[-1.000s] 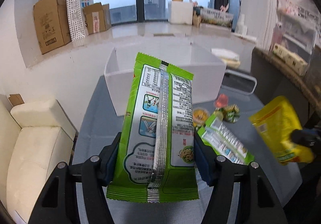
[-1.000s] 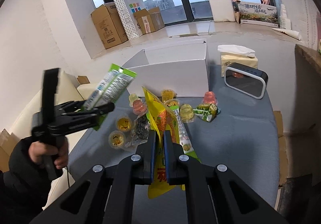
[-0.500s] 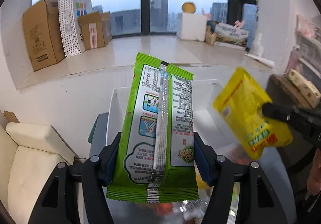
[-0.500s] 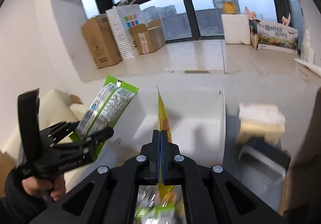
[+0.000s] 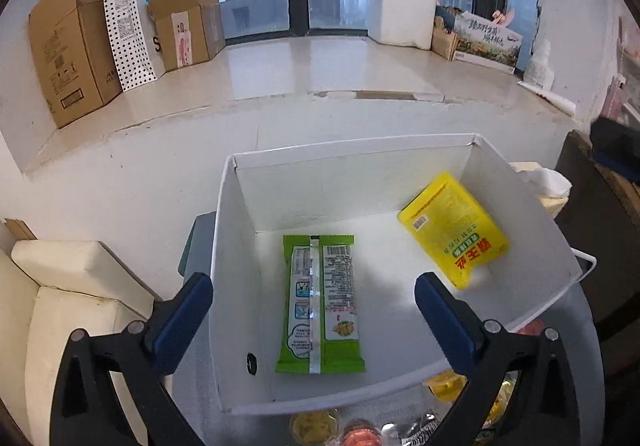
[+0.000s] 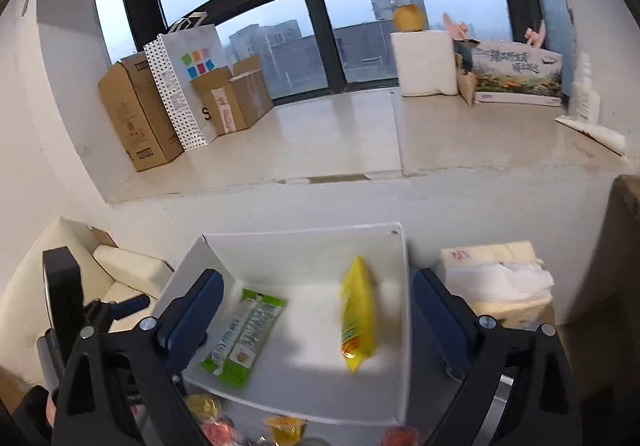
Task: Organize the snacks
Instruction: 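Grasp the second green snack bar with the right tool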
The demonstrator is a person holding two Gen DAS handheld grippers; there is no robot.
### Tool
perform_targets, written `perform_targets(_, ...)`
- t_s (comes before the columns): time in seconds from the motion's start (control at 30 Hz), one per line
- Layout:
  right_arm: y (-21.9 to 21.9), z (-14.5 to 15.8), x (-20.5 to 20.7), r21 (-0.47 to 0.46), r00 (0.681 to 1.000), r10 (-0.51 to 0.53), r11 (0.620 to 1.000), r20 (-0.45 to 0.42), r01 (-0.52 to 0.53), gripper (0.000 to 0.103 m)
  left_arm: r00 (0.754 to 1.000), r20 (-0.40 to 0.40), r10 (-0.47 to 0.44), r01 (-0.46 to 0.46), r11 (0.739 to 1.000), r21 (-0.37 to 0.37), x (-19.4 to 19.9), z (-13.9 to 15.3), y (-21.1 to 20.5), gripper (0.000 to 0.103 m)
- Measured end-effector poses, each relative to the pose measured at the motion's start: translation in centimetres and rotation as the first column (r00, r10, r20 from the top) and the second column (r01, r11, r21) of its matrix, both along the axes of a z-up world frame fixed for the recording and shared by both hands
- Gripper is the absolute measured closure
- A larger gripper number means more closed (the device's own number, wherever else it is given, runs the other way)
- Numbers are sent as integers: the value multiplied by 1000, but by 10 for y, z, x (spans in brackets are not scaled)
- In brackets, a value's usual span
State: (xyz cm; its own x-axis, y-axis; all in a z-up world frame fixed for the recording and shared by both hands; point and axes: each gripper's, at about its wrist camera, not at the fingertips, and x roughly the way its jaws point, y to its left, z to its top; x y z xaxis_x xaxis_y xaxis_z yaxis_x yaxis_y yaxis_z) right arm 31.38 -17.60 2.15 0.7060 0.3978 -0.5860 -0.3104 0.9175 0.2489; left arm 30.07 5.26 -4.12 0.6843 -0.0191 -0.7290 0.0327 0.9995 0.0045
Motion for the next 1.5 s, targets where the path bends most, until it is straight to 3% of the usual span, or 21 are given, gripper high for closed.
perform_targets(0.2,-22,-2,-31,32,1000,21,999,-17,-21,0,996,87,36,-33,999,-29,-40,16,6,0)
perform_targets(0.43,-40,-13,-128,62,992,127,990,12,-127,0,985,174,10,-3,999,-41,-132,23,-6,0)
perform_targets(0.53,-39,-23,-175,-10,987,159,987,29,-159,0,989,151,12,-4,999,-50,-167,17,-10,0)
perform_targets(0.63,-42,-37,-214,-52,985,170,984,20,-169,0,992,124,-30,44,993,-109,-207,9,-15,0)
perform_targets(0.83,-53,-68,-273,-80,988,150,986,24,-148,0,991,127,-33,43,996,-74,-274,2,-25,0)
perform_targets(1.07,-48,-99,-265,-113,987,152,981,-52,-157,0,990,140,-13,25,997,-78,-299,3,-27,0)
perform_targets(1.5,-7,-166,-198,-184,955,220,949,-198,-257,0,997,79,-11,17,997,-74,-307,-15,-19,0)
